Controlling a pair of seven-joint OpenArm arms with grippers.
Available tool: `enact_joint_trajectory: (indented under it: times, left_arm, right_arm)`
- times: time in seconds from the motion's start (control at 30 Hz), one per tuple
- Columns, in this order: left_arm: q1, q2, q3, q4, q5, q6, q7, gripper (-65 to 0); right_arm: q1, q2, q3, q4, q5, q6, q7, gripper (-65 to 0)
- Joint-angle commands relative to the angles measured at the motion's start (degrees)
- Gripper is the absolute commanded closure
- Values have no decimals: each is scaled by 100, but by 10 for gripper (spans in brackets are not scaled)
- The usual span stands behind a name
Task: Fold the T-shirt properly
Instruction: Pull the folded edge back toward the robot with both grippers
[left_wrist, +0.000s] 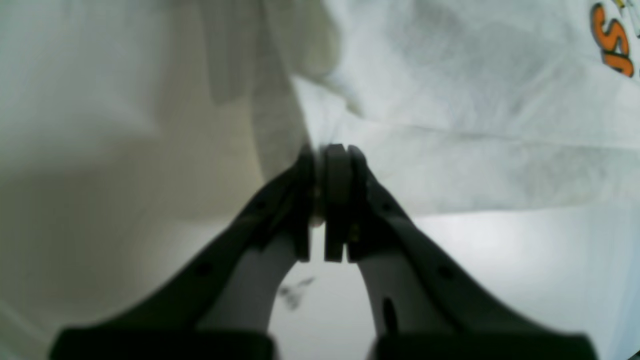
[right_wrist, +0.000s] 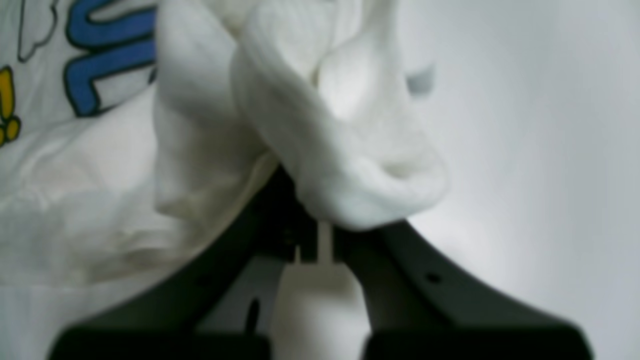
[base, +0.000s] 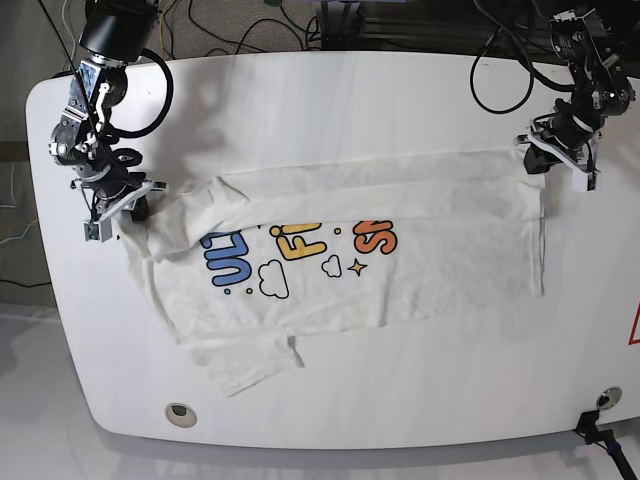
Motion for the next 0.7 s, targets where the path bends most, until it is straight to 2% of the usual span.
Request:
enact_joint_trajectory:
  times: [0.0, 0.37, 0.67]
  left_arm:
    - [88, -109, -68, 95, -80, -5, -67, 0]
    - [704, -412, -65, 250, -89, -4, -87, 0]
    - [1023, -495, -79, 321, -105, -20, -159, 0]
  right_arm:
    - [-170, 237, 72, 185, 162, -8, 53, 0]
    - [-1201, 687, 121, 728, 448, 6, 28, 0]
    - [-1596, 781, 159, 928, 487, -46, -7, 0]
